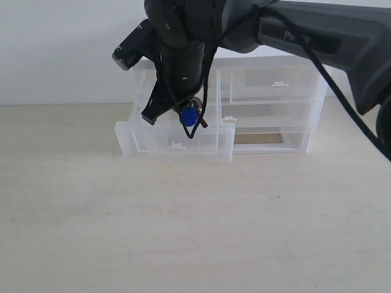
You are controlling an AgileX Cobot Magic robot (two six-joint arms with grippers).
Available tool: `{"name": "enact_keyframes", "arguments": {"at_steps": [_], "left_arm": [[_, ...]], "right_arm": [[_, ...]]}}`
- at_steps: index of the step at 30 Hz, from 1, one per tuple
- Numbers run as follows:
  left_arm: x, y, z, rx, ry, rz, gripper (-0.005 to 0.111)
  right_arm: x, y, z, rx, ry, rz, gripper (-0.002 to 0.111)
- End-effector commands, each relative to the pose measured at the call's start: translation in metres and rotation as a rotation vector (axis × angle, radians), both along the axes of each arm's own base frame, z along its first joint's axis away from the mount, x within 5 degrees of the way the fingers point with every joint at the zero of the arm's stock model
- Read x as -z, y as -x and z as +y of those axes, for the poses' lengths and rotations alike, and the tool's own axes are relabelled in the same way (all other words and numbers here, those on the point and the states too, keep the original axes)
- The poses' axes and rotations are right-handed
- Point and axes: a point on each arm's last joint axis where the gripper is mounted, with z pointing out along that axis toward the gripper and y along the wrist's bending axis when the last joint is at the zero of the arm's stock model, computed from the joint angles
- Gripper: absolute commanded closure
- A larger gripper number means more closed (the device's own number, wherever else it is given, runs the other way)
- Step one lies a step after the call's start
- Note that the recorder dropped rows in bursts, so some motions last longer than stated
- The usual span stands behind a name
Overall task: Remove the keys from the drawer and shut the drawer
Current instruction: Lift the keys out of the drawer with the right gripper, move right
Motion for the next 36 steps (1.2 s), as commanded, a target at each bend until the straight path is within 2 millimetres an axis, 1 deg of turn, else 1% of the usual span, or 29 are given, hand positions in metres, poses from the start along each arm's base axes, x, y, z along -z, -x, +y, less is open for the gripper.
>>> {"name": "enact_keyframes", "arguments": {"at_steps": [1,5,8,10,15,18,19,22,23,24,25,26,27,28,29,32,33,35,36], "left_arm": [[0.001,0.000,0.000,0.001,0.004,-0.001,0.102],[0.001,0.000,0.000,0.001,0.004,-0.001,0.102],[0.001,0.000,0.000,0.001,0.004,-0.001,0.102],[0.001,0.000,0.000,0.001,0.004,-0.001,0.102],[0.001,0.000,0.000,0.001,0.004,-0.001,0.102],[0.001,0.000,0.000,0.001,0.004,-0.001,0.102],[0.001,0.000,0.000,0.001,0.004,-0.001,0.102],[0.001,0.000,0.000,0.001,0.004,-0.001,0.102],[0.001,0.000,0.000,0.001,0.004,-0.001,0.102],[0.001,0.000,0.000,0.001,0.004,-0.001,0.102],[0.001,0.000,0.000,0.001,0.004,-0.001,0.102],[0.001,0.000,0.000,0.001,0.004,-0.001,0.102],[0.001,0.000,0.000,0.001,0.004,-0.001,0.102],[0.001,0.000,0.000,0.001,0.004,-0.001,0.102],[0.001,0.000,0.000,0.001,0.004,-0.001,0.102],[0.001,0.000,0.000,0.001,0.004,-0.001,0.102],[0.001,0.000,0.000,0.001,0.004,-0.001,0.102],[0.001,0.000,0.000,0.001,0.004,-0.001,0.102],[0.001,0.000,0.000,0.001,0.004,-0.001,0.102]], "right_arm": [[-0.029,0.019,0.010,-0.033,0.023,-0.122,0.108],[-0.039,0.032,0.019,-0.066,0.008,-0.140,0.108],[-0.049,0.037,0.019,-0.068,-0.006,-0.158,0.108],[-0.057,0.039,0.016,-0.061,-0.023,-0.168,0.108],[-0.084,0.049,0.005,-0.046,-0.056,-0.194,0.108],[-0.105,0.059,-0.007,-0.028,-0.078,-0.205,0.108],[-0.115,0.064,-0.012,-0.013,-0.099,-0.198,0.108],[-0.129,0.081,-0.016,-0.037,-0.138,-0.198,0.108],[-0.133,0.088,-0.017,-0.057,-0.150,-0.208,0.108],[-0.140,0.102,-0.018,-0.076,-0.178,-0.217,0.108],[-0.142,0.114,-0.022,-0.086,-0.195,-0.218,0.108],[-0.144,0.120,-0.026,-0.094,-0.207,-0.223,0.108],[-0.151,0.132,-0.035,-0.096,-0.244,-0.235,0.108],[-0.153,0.138,-0.041,-0.096,-0.253,-0.238,0.108],[-0.157,0.147,-0.055,-0.083,-0.273,-0.247,0.108],[-0.168,0.166,-0.082,-0.046,-0.344,-0.287,0.108],[-0.169,0.175,-0.094,-0.016,-0.375,-0.279,0.108],[-0.164,0.181,-0.103,-0.003,-0.396,-0.275,0.108],[-0.159,0.184,-0.108,0.008,-0.392,-0.277,0.108]]}}
